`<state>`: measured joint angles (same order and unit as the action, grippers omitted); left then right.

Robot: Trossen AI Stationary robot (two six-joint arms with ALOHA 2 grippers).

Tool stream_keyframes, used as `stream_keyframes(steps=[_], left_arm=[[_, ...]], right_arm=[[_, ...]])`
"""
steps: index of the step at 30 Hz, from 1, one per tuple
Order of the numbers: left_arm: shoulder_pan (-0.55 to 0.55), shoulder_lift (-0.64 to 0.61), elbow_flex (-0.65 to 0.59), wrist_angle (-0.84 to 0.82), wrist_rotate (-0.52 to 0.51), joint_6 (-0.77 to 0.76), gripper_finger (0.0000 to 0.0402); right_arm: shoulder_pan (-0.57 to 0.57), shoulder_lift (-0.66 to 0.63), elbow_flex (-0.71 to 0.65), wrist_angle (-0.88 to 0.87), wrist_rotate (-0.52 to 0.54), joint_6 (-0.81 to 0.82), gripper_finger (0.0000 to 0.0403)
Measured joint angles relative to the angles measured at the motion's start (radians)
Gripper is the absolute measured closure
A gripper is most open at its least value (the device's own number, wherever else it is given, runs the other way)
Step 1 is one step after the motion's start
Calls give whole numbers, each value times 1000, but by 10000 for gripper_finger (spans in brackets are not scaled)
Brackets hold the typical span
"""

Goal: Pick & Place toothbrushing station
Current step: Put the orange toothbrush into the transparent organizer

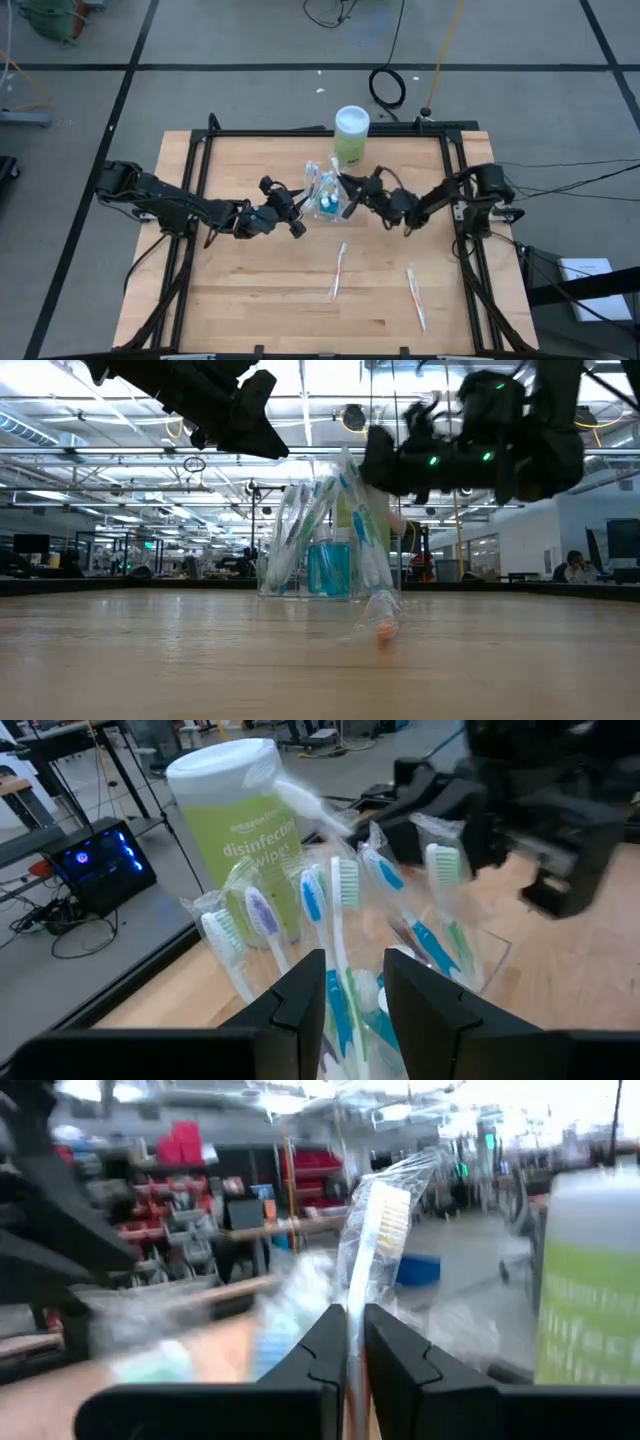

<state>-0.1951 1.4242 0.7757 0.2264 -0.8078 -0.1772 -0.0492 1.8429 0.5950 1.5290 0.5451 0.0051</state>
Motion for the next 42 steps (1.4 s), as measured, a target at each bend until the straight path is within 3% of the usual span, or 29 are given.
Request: stream_keyframes(steps=[3,7,12,23,34,42], left_arm=[[0,0,0,-1,-1,18,291],[0,0,0,-13,-2,37,291],[0,0,0,-24,-4,43,291],[0,0,0,-23,-12,44,291],[0,0,0,-15,-11,10,291],[0,0,0,-14,-9,9,291]], right_arm=[[-14,68,52,31,-11,68,386],[-14,120,100,35,-23,21,385],[-13,123,93,32,-13,12,385],[65,123,34,22,160,-2,384],[101,123,20,-16,178,-50,375],[171,123,20,-19,521,79,380]])
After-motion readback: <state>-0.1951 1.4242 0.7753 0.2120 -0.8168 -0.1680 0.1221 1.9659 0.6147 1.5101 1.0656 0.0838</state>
